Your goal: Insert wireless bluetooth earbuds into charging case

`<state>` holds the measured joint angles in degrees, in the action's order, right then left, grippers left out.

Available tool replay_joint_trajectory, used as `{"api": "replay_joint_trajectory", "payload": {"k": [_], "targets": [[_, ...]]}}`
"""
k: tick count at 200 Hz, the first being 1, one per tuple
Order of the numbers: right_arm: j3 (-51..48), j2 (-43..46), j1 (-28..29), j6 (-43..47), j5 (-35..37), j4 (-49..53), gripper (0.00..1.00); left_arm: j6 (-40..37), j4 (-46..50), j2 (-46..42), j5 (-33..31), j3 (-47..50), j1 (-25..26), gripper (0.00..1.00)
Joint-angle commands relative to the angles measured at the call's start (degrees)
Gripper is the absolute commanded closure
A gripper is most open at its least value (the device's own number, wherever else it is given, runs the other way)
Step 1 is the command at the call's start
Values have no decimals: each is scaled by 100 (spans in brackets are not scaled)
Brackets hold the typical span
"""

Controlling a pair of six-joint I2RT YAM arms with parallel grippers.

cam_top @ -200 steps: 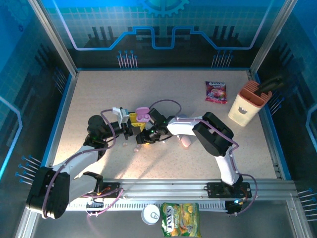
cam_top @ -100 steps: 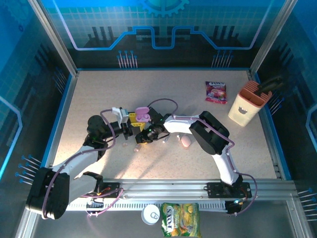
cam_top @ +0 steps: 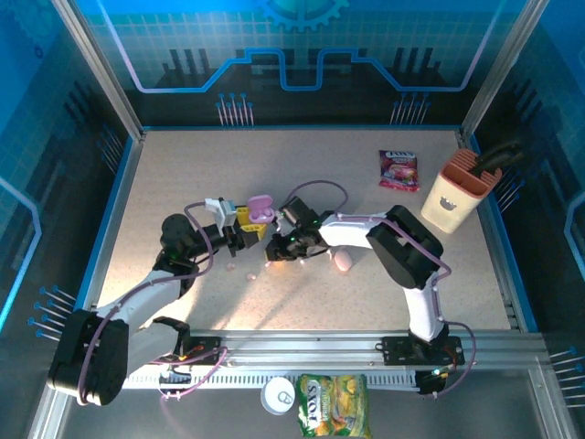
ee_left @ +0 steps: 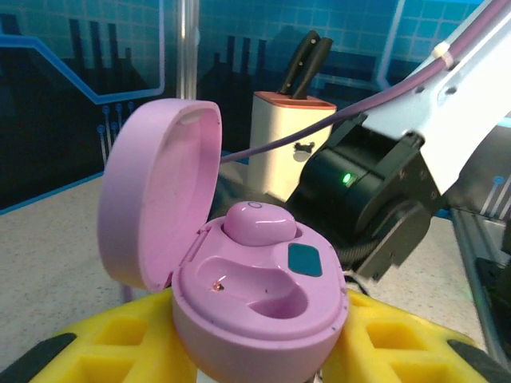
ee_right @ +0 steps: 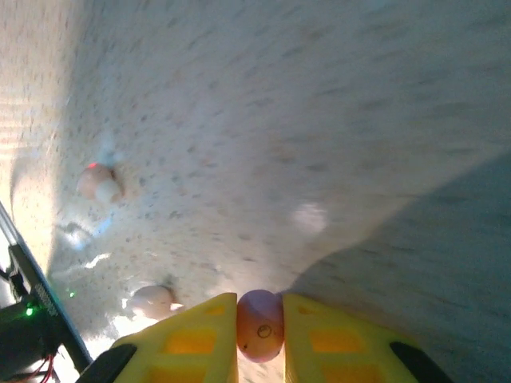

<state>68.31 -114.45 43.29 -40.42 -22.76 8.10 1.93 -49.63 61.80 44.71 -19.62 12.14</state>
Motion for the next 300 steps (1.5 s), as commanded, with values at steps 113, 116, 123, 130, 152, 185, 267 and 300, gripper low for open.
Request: {"api": "replay_joint_trajectory", "payload": {"k": [113, 116, 123, 130, 152, 185, 267, 300], "targets": [[-144, 2968, -1061, 1303, 1466, 1943, 82, -881, -1363, 1077, -2407, 179, 861, 62], [-106, 3004, -1053, 1342, 1483, 1993, 82, -906, -1385, 1122, -2418, 164, 881, 62], [10, 3063, -993, 1398, 1548, 2098, 82, -963, -1407, 1202, -2478, 138, 934, 62], [128, 3106, -921, 1450, 1602, 2187, 82, -1036, -1402, 1273, -2554, 98, 1005, 62], [470, 3123, -718, 1533, 1644, 2320, 82, -1362, -1238, 1417, -2948, -34, 1275, 62], [930, 3011, -463, 1571, 1593, 2381, 82, -1533, -1190, 1586, -3263, -153, 1487, 62], [1413, 2524, -211, 1618, 1289, 2276, 82, -1718, -717, 1703, -3248, -424, 1668, 61], [1431, 2348, -173, 1617, 1205, 2157, 81, -1801, -487, 1695, -3268, -491, 1670, 61]]}}
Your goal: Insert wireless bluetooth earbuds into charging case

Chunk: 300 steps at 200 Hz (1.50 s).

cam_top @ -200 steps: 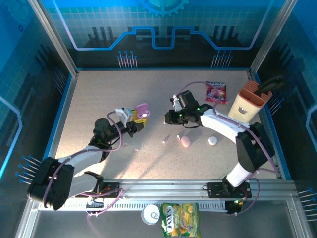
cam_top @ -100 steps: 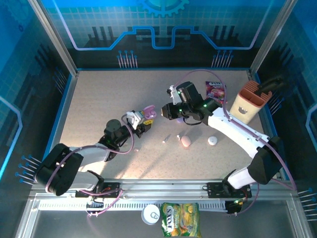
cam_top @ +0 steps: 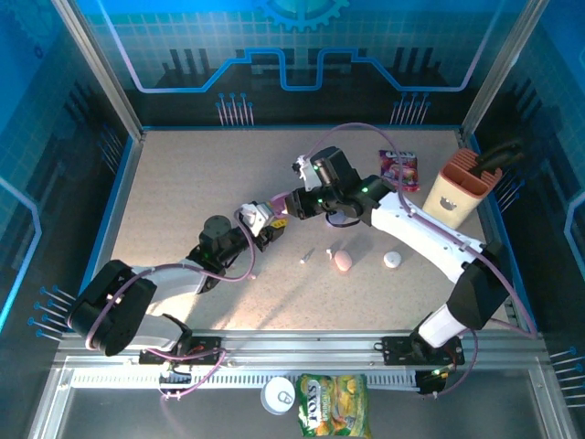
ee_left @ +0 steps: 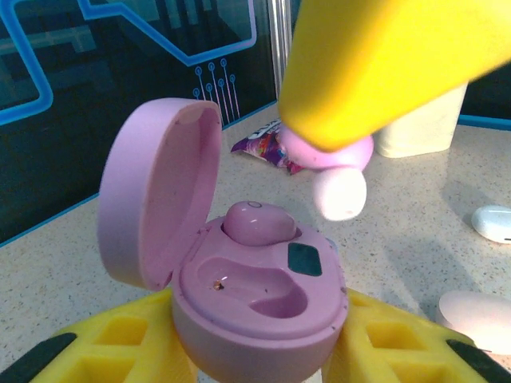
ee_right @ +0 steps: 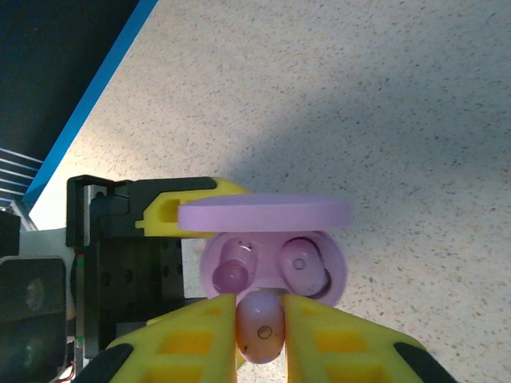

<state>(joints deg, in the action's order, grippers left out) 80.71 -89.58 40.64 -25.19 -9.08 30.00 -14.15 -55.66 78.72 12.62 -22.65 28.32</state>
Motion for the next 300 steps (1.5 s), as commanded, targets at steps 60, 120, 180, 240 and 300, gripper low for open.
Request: {"api": "replay_joint_trajectory", "payload": {"k": [60, 120, 180, 240, 300], "targets": [[212, -365, 112, 19, -350, -194, 81, -194, 178, -50, -32, -178, 81, 61], [174, -498, 113, -57, -285, -319, 82, -208, 225, -102, 10, -162, 86, 61], [129, -604, 118, -81, -359, -285, 77, -135, 209, -174, -44, -132, 83, 61], [-380, -43, -132, -276, -635, -704, 63, 31, -138, -164, -41, 52, -3, 61], [-445, 397, -318, -55, -634, -592, 70, 287, -316, -73, 447, 181, -256, 61]]}}
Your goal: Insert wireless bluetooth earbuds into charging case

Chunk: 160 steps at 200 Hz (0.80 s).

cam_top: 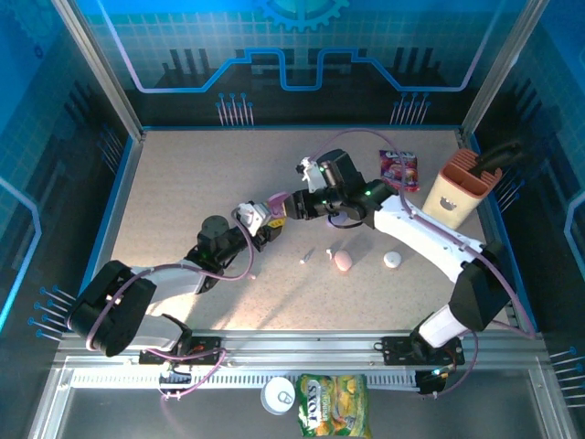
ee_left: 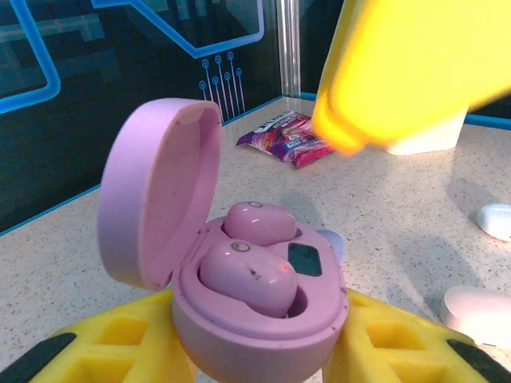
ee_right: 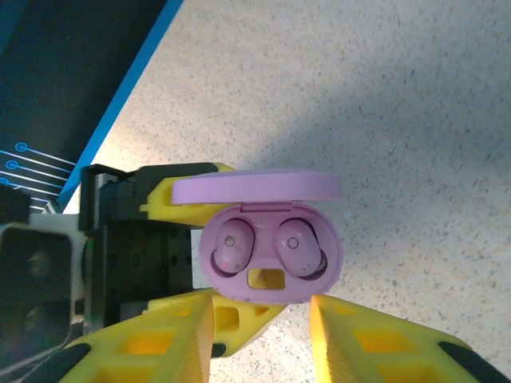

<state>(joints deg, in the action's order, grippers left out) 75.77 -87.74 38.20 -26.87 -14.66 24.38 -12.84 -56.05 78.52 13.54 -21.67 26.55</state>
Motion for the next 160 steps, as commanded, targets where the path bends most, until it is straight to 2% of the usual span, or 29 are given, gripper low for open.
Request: {"api": "replay_joint_trajectory", "payload": {"k": [1, 40, 93, 124, 160], "targets": [[59, 214, -70, 117, -75, -30, 71, 153, -271, -50, 362, 84, -79, 61], [612, -227, -103, 235, -42, 7, 76, -21, -171, 23, 650, 92, -82, 61], [1246, -952, -102, 373, -322, 186, 77, -285, 58, -37, 765, 92, -93, 61], [1150, -1054, -102, 414, -487, 325, 77, -52, 159, -261, 620, 21, -88, 61], [582, -677, -110, 373, -385, 180, 77, 161, 103, -391, 439, 5, -104, 61]]}}
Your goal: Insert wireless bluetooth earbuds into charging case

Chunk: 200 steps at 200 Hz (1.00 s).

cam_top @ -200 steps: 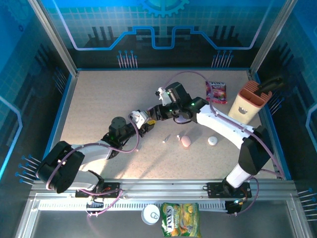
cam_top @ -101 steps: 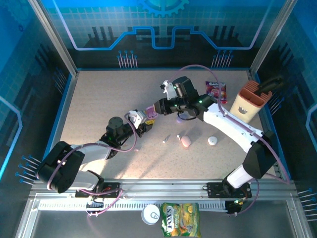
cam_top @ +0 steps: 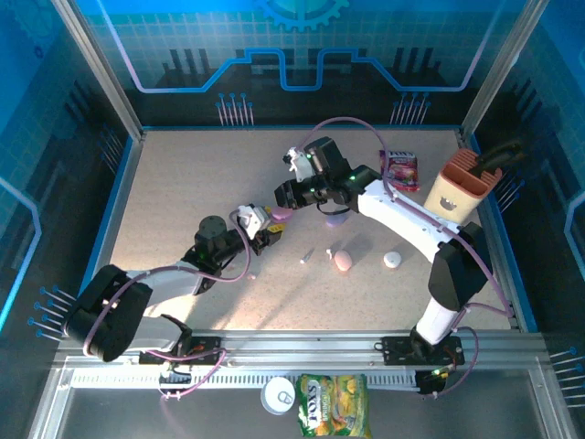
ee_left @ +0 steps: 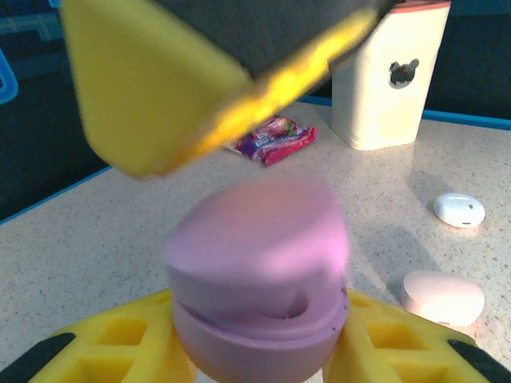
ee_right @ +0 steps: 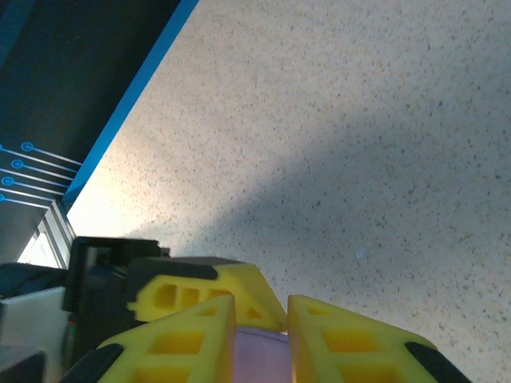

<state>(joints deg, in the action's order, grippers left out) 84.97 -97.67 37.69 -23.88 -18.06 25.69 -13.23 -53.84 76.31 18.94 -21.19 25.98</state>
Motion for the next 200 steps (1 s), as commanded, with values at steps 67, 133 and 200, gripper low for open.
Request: {"api": "replay_joint_trajectory", "payload": {"k": [67, 133, 200], "targets": [[-1762, 1153, -500, -1221, -695, -1600, 39, 786, -904, 77, 85, -38, -84, 61], [-2459, 770, -720, -2893, -2511, -3827, 38, 1137, -1506, 375, 315, -137, -110, 61], [-2832, 213, -842, -4464, -3089, -6069, 66, 1166, -1495, 369, 361, -124, -131, 61]]}}
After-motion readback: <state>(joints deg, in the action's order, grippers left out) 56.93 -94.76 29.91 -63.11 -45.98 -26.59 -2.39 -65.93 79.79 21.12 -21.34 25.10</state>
